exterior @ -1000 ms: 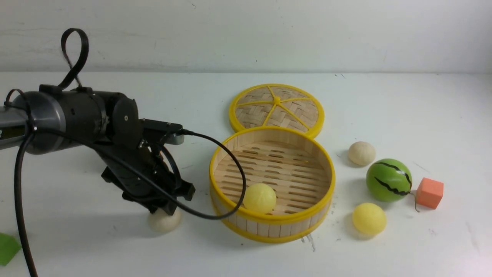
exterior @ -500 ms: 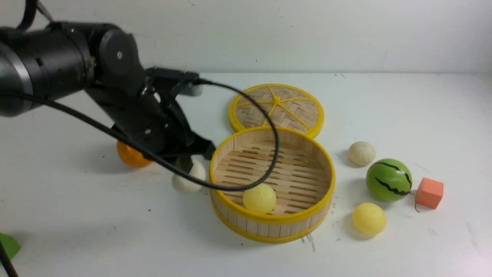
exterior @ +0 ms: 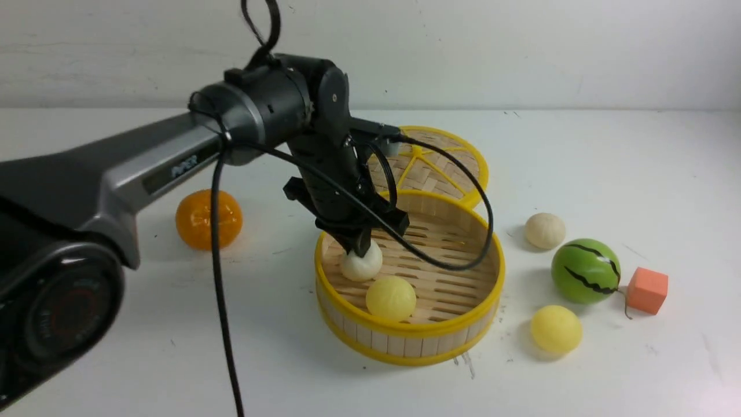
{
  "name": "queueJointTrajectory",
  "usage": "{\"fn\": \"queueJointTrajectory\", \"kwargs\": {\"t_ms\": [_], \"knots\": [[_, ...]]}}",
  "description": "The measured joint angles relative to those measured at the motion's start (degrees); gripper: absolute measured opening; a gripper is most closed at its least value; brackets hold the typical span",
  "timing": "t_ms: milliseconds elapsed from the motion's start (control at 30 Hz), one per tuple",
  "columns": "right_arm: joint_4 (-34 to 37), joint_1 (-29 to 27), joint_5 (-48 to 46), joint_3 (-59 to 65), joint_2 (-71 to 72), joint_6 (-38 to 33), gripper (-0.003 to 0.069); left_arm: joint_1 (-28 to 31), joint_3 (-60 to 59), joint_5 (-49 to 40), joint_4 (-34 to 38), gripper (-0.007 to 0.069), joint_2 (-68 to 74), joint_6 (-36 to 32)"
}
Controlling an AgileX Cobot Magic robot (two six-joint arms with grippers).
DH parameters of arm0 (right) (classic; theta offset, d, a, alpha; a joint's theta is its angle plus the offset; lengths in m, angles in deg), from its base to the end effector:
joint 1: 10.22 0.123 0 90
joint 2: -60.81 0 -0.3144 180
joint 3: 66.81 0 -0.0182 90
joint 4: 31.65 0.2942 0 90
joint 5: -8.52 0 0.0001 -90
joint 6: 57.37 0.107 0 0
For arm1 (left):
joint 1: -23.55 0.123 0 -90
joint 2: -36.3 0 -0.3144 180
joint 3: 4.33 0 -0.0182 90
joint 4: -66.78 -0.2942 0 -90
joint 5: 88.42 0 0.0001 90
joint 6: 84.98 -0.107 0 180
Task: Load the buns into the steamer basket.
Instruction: Use the left arm to put the steamed stuffed bun into the steamer, then use the right arm to grab a steamed stuffed bun
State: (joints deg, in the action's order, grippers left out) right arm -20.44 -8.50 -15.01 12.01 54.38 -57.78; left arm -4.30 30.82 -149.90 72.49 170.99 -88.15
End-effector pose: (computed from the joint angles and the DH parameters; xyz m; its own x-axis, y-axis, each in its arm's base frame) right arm 0.0802 0.0107 0.1670 -0.3283 0.1614 -0.9307 -0.0479 0.9812 0.1871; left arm 0.4811 -0.2648 0.2149 -0.8317 0.4480 -0.3278 0.4970 0.8640 -0.0801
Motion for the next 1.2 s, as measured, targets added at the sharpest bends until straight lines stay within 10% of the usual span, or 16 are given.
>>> {"fn": "queueJointTrajectory", "kwargs": {"t_ms": [267, 433, 567, 967, 1200], "knots": [[0.0, 0.0, 0.0, 0.0, 0.0, 0.0, 0.0241, 0.0, 5.5, -8.1, -0.7, 0.0384, -2.9, 6.2], [0.0, 0.0, 0.0, 0.0, 0.0, 0.0, 0.0241, 0.0, 3.1, -8.8, -0.9, 0.0252, -13.7, 8.4], [0.0, 0.0, 0.0, 0.0, 0.0, 0.0, 0.0241, 0.0, -10.4, -8.3, -0.5, -0.0013, -31.6, 8.8], [0.0, 0.0, 0.0, 0.0, 0.0, 0.0, 0.0241, 0.0, -76.1, 36.3, 4.0, -0.0013, -89.5, 7.5], [0.0, 0.0, 0.0, 0.0, 0.0, 0.0, 0.0241, 0.0, -96.6, 44.7, 4.7, -0.0013, -114.8, 7.5]]}}
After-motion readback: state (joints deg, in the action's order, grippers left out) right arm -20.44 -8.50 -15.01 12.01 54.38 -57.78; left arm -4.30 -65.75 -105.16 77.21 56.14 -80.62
